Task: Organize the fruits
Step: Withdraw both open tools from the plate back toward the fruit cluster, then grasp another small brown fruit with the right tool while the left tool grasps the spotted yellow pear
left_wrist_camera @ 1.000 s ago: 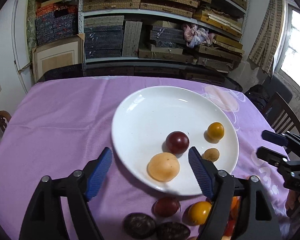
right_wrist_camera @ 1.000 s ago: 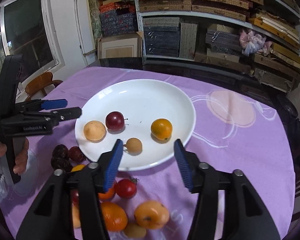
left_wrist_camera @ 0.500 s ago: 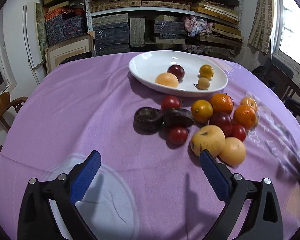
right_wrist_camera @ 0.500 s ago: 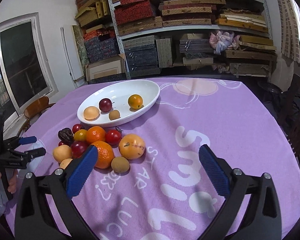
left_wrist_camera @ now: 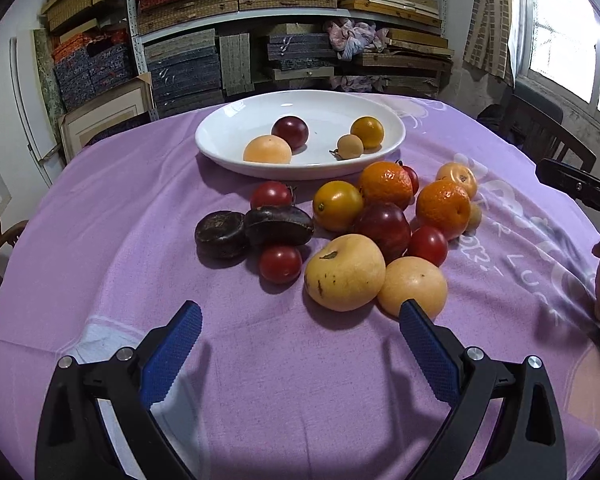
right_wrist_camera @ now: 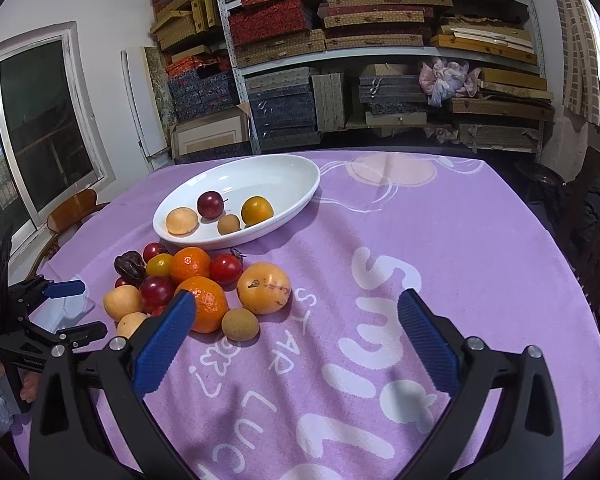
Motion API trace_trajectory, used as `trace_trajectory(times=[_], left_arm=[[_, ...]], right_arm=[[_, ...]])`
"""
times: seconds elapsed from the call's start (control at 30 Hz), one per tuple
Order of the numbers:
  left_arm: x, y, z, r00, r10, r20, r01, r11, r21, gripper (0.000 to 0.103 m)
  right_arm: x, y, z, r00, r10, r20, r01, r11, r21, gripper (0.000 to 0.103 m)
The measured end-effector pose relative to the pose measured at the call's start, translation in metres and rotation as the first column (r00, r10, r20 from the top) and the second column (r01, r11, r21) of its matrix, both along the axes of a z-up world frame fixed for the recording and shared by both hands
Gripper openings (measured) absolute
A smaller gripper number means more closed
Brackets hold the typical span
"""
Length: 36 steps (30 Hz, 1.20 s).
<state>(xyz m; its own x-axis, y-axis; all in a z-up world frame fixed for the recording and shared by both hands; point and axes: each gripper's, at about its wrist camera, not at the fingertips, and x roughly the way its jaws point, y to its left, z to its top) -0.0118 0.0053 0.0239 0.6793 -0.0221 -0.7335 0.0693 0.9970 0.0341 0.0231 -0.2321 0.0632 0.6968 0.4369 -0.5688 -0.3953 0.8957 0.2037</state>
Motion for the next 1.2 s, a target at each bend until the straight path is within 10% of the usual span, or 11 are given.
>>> trace_trajectory(times=[0.13, 0.37, 0.53, 1.2], left_arm=[[0.004, 0.003, -0.009, 1.0, 0.007, -0.027, -0.008, 1.0, -0.012, 0.1], [0.005, 0.025, -0.014, 0.997, 0.051, -0.064, -0.058, 0.991, -0.122, 0.1], [0.006, 0.028, -0.017, 0.995, 0.053, -0.087, -0.065, 0.988, -0.143, 0.1], [0.008, 0.012, -0.023, 0.992, 0.049, -0.114, -0.051, 0.999, -0.013, 0.1]], right_arm=[[-0.008, 0.011, 0.0, 0.992, 0.129, -0.007, -0.128, 0.991, 0.05, 0.099], [-0.006, 0.053, -0.02, 0.982, 0.183, -0.054, -0.19, 0.97, -0.155, 0.098], [0.004, 0.075, -0.033, 0.958, 0.255, -0.134, -0.279, 0.939, -0.203, 0.043], [0.034, 0.081, -0.043, 0.948, 0.233, -0.215, -0.278, 0.937, -0.213, 0.029]])
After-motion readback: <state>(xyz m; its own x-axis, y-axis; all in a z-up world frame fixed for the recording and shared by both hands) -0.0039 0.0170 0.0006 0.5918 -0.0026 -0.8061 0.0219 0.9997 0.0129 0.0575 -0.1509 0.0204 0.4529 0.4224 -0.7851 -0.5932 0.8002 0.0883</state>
